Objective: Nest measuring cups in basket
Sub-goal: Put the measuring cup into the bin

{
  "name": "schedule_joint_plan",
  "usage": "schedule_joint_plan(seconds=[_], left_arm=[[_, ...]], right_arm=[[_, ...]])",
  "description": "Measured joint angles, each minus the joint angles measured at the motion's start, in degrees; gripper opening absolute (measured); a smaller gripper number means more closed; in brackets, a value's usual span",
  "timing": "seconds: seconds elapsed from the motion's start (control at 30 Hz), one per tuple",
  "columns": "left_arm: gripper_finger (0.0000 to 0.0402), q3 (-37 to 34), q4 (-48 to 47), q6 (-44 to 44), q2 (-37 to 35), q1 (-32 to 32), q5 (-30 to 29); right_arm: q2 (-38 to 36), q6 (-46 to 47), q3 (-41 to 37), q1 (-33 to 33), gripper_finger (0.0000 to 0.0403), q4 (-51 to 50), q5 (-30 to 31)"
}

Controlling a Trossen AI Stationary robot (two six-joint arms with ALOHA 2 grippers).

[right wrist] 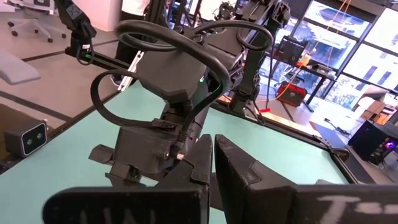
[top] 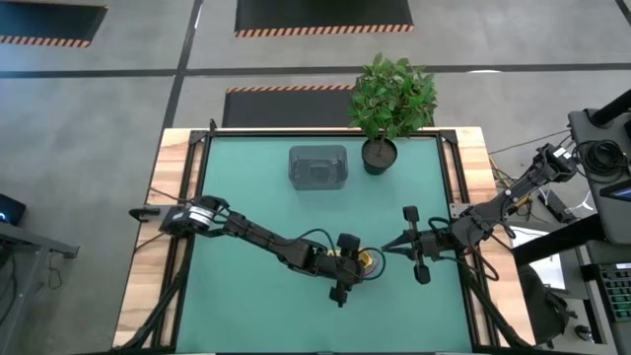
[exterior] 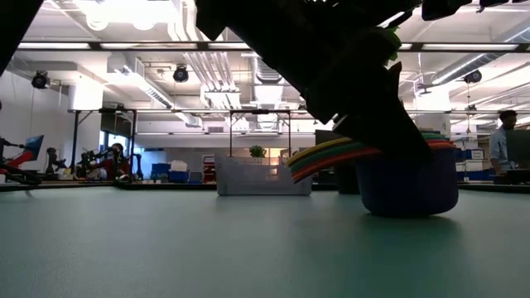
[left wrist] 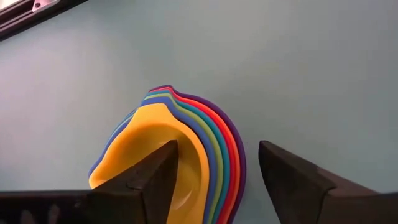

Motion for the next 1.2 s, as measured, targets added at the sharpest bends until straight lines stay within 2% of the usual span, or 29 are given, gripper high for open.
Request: schedule_joint_plan(seconds=[0.27, 0.63, 0.97, 1.2], left_arm=[[0.0172, 0.11, 1.73, -1.50, 1.45, 0.28, -0.58], [0.0163, 0.07, 3.27, -1.55, 2.25, 0.39, -0.73], [0.0099, 0.00, 2.90, -1.22, 2.23, 0.35, -0.20], [0.0092, -0.04, 2.96, -1.11, 1.84, 0.31, -0.05]], right_arm=[[0.00, 0.00, 0.00, 0.00, 0.0009, -0.14, 0.00], [-0.04, 0.00, 0.02, 0.02, 0.0009, -0.52, 0.57], [-0.07, 0.01, 0.02, 0.00, 0.0009, -0.52, 0.61], [-0.05, 0.07, 0.02, 0.00, 0.0009, -0.80, 0.62]])
